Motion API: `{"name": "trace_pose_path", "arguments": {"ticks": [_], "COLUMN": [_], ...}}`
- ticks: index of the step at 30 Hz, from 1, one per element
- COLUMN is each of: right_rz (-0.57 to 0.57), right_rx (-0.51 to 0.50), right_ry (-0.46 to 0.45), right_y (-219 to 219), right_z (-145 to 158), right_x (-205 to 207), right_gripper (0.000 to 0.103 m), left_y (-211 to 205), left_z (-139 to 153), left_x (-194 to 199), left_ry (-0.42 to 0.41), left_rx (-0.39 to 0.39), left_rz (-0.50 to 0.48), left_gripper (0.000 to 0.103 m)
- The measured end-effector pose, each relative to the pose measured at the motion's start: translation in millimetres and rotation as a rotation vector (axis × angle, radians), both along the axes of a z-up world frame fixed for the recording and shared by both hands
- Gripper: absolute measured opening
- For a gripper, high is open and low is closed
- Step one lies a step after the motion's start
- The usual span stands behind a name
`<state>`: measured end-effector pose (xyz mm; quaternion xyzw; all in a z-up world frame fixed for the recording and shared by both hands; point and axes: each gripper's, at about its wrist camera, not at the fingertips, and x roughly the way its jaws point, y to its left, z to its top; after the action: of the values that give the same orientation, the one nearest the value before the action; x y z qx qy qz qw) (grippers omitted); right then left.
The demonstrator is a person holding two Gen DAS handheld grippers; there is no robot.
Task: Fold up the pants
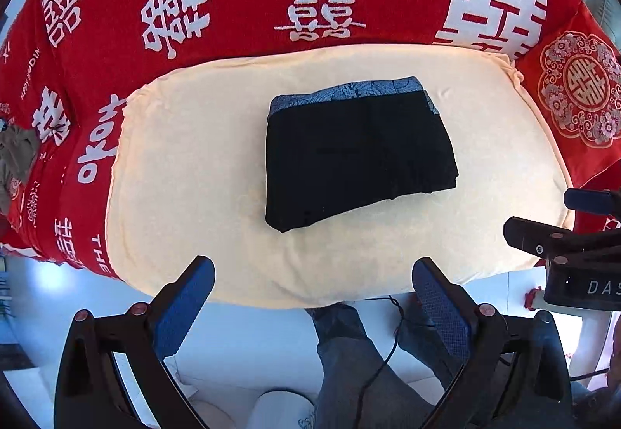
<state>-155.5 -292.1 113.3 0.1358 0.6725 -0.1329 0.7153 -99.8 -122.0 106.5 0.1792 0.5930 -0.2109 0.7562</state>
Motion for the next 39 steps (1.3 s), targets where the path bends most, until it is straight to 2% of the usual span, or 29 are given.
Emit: {"name": "trace_pose_path", "arguments": {"ticks": [6, 16, 23, 34, 39], "right_rz": [-0.028, -0.146, -0.172, -0.126, -0.141], "right_rx": [0.054, 0.061, 0.043, 0.018, 0.004], "right_ry": [-0.008, -0.040, -0.042, -0.020, -0.042], "right_y": [-10, -34, -38, -33, -36], "right_z": [1, 9, 11, 8, 12], "right_x": [-8, -25, -25, -13, -14], "right_gripper": [0.097, 0.097, 0.097, 0.097, 0.097], "left_y": [-8, -27, -28, -25, -30], "left_z": [6, 8, 12, 11, 11], "left_x": [5, 7, 10, 14, 13], "left_ry": [0.046, 0.064, 0.045, 0.001, -0.014], "left_rx": [0.030, 0.065, 0.059, 0.080, 0.075], "left_rz": [-0.008, -0.078, -0.068, -0.057, -0.060], "left_gripper": [0.102, 0.102, 0.102, 0.102, 0.102]}}
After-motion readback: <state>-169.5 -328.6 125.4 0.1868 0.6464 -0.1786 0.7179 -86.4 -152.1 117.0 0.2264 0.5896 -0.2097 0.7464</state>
